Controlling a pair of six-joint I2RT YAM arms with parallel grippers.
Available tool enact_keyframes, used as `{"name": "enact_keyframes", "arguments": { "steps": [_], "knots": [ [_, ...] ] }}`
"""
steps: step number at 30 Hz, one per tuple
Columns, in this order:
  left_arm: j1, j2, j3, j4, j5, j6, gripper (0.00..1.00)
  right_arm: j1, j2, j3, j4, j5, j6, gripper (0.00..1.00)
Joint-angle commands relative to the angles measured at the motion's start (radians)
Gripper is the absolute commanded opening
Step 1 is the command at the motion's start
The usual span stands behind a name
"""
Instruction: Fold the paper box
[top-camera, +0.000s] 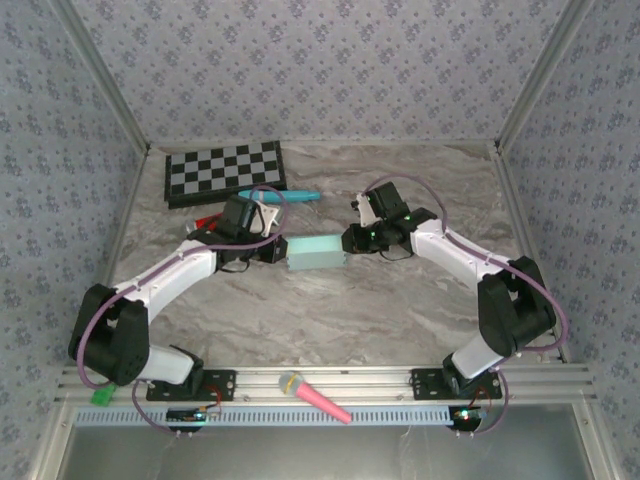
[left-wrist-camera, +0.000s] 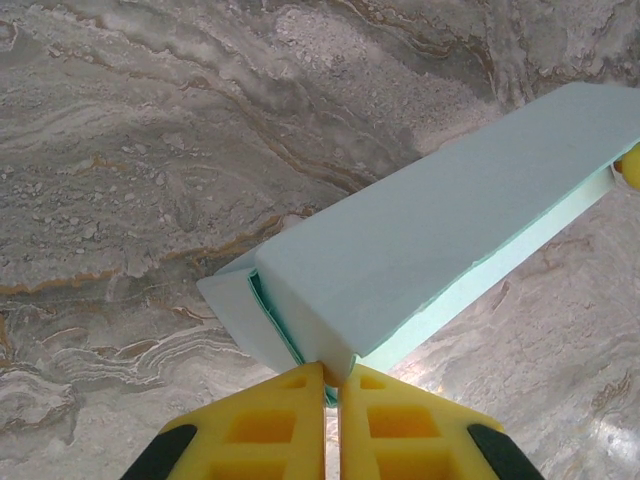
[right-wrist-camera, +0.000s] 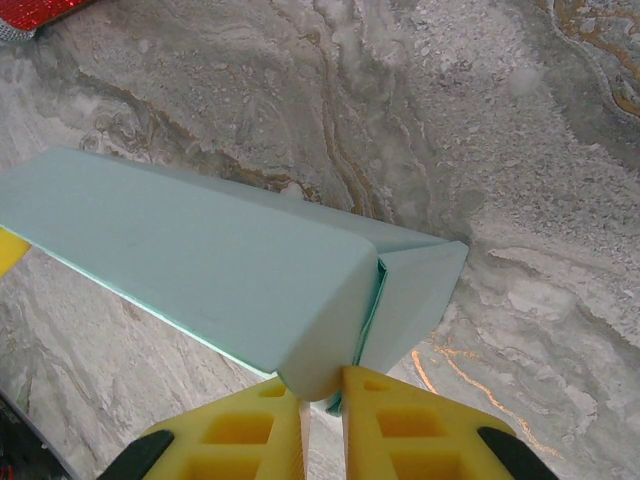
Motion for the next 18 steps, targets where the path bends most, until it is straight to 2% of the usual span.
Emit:
{"name": "enact_keyframes", "arguments": {
  "steps": [1, 9, 14, 18],
  "knots": [
    [-0.013, 0.025, -0.021, -0.041, -0.032, 0.025, 0.1, 0.002, -0.026, -0.018, -0.012, -0.009, 0.004, 0.17],
    [-0.017, 0.034, -0.019, -0.036, -0.037, 0.024, 0.1, -0.011, -0.093, -0.015, 0.02, -0.037, 0.009, 0.34],
    [-0.017, 0.034, -0.02, -0.035, -0.039, 0.024, 0.1, -0.028, -0.101, -0.016, 0.072, -0.087, 0.038, 0.39],
    [-0.018, 0.037, -0.02, -0.033, -0.038, 0.025, 0.1, -0.041, -0.08, 0.007, 0.081, -0.082, 0.063, 0.4]
  ]
}}
